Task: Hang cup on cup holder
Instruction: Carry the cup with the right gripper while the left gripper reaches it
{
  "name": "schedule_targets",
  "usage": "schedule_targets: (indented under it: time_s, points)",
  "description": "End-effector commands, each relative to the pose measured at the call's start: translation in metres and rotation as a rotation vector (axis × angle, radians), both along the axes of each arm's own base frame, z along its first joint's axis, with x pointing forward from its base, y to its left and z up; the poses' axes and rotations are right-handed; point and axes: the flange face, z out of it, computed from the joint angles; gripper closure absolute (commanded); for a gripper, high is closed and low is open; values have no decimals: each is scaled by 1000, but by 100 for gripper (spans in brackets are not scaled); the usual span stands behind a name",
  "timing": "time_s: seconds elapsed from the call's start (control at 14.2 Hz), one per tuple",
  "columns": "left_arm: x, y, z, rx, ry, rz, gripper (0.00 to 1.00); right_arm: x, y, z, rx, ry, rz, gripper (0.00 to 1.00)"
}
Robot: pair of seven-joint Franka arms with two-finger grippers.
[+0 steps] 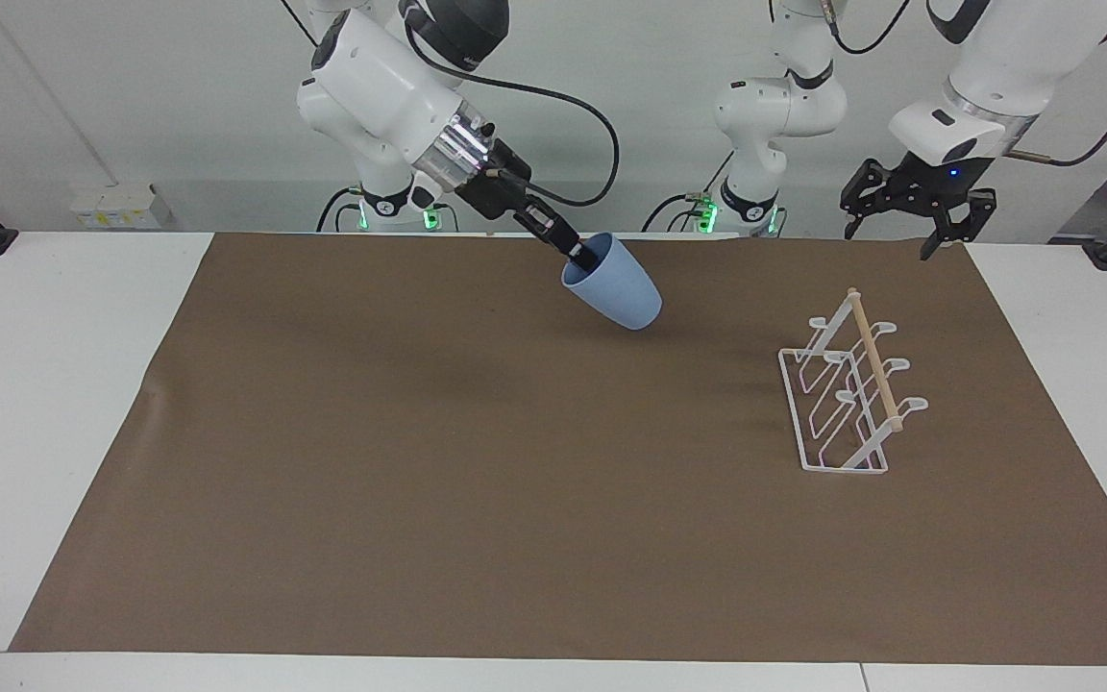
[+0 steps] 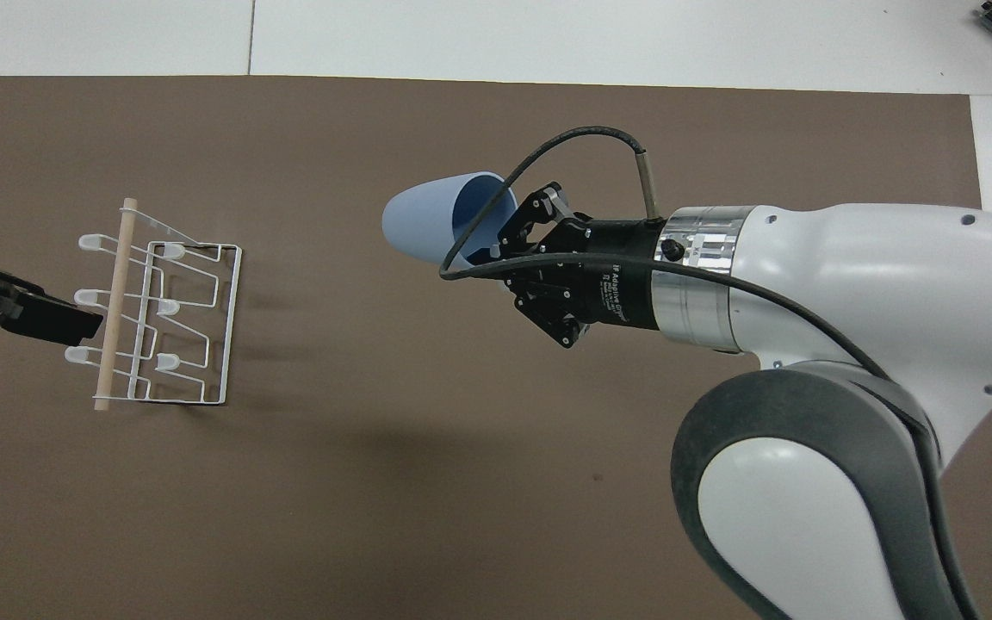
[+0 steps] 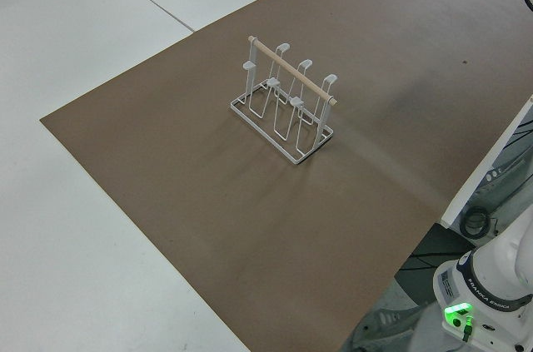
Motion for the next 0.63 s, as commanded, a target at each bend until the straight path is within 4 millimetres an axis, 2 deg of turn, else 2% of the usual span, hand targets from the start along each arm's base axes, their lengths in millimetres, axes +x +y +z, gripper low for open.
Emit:
schedule_targets:
  time_s: [0.0,0.14,0.35,0.49,0.56]
  points:
    - [-5,0,-2,-14,-49,-184,0,-16,39,13,64,21,-32,100]
    - [0,1,1,-11,-95,-374,0,-31,63,17,81,33,-57,100]
    - [4,-2,4,-5,-135,-600,0,-36,70,14,70,55,-42,100]
    - [3,-7,3,-64,-153,-730,0,-46,93,2,29,76,-14,100]
    - [3,-8,4,-76,-162,-783,0,-45,98,1,2,66,-18,100]
